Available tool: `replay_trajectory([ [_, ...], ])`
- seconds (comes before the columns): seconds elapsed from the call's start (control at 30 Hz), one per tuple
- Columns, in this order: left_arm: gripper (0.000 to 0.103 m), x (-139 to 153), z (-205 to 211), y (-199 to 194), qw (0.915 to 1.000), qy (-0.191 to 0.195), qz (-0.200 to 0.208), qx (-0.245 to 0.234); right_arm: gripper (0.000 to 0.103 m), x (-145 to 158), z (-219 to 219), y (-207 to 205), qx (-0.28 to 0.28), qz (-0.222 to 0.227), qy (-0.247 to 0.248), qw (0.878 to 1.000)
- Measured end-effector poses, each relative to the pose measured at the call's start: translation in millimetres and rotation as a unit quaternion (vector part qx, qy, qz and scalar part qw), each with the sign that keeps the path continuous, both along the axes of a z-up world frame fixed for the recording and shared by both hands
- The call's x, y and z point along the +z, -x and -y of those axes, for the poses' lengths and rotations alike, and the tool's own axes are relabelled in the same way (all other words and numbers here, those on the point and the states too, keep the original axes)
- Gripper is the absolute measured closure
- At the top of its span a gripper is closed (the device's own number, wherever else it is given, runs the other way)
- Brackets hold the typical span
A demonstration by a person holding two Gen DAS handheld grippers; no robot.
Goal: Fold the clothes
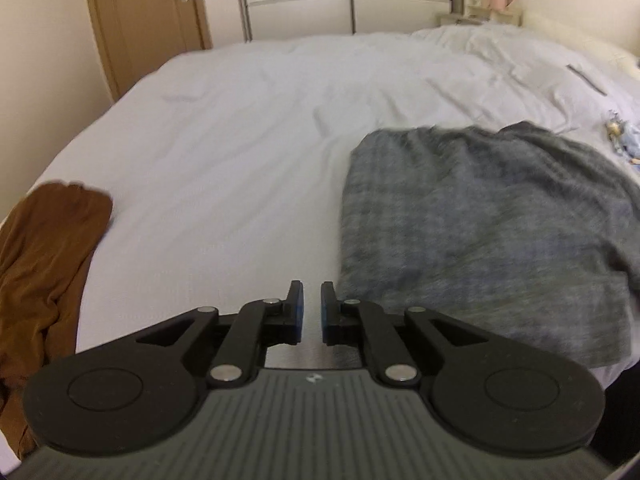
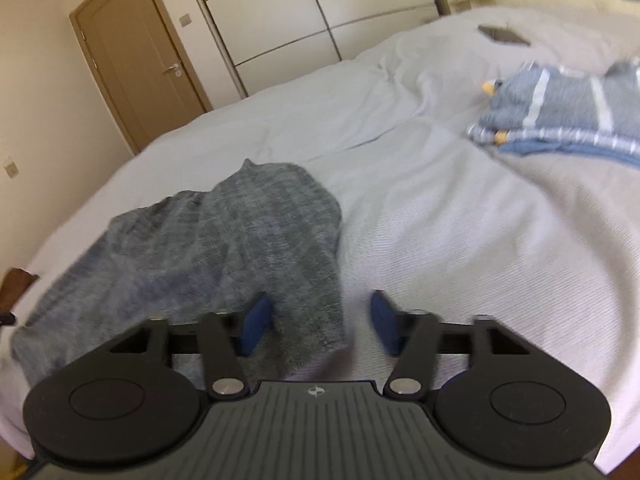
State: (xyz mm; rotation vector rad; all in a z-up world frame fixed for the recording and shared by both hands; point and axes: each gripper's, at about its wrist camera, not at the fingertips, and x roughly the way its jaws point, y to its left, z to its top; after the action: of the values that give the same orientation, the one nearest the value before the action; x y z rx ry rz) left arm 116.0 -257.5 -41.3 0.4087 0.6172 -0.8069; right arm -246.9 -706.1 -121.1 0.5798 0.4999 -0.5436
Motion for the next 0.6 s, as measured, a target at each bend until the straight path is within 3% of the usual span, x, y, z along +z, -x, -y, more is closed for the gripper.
replay_trajectory([
  [0.03, 0.084, 4, 0, 8, 0.9998, 0.004, 0.011, -0.015, 0.093, -1, 2, -1, 0.003, 0.001, -0.007, 1.0],
  [0.07, 0.077, 7, 1, 16, 0.9992, 0.006, 0.023, -0.033, 0.101, 4, 0, 0, 0.001, -0.007, 0.004, 1.0],
  [0.17, 0.071, 13, 3, 41, 0.9949, 0.007, 0.054, -0.085, 0.103, 23, -8, 4, -0.035, -0.05, 0.077, 0.995],
  [0.23, 0.067, 6, 4, 57, 0.9907, -0.009, 0.069, -0.117, 0.101, 38, -15, 10, -0.072, -0.078, 0.143, 0.984],
  [0.33, 0.067, -5, 6, 80, 0.9816, -0.033, 0.09, -0.165, 0.093, 59, -30, 18, -0.074, -0.072, 0.187, 0.977],
  [0.4, 0.067, -13, 8, 96, 0.9737, -0.05, 0.105, -0.196, 0.085, 67, -52, 13, -0.013, -0.051, 0.195, 0.979],
  [0.43, 0.067, -18, 9, 103, 0.9692, -0.063, 0.114, -0.209, 0.074, 65, -70, 5, 0.031, -0.048, 0.201, 0.978],
  [0.5, 0.067, -29, 10, 114, 0.9628, -0.087, 0.133, -0.219, 0.066, 61, -107, -12, 0.118, -0.043, 0.211, 0.969],
  [0.6, 0.064, -38, 6, 122, 0.9593, -0.093, 0.141, -0.227, 0.061, 44, -168, -41, 0.245, -0.06, 0.268, 0.93],
])
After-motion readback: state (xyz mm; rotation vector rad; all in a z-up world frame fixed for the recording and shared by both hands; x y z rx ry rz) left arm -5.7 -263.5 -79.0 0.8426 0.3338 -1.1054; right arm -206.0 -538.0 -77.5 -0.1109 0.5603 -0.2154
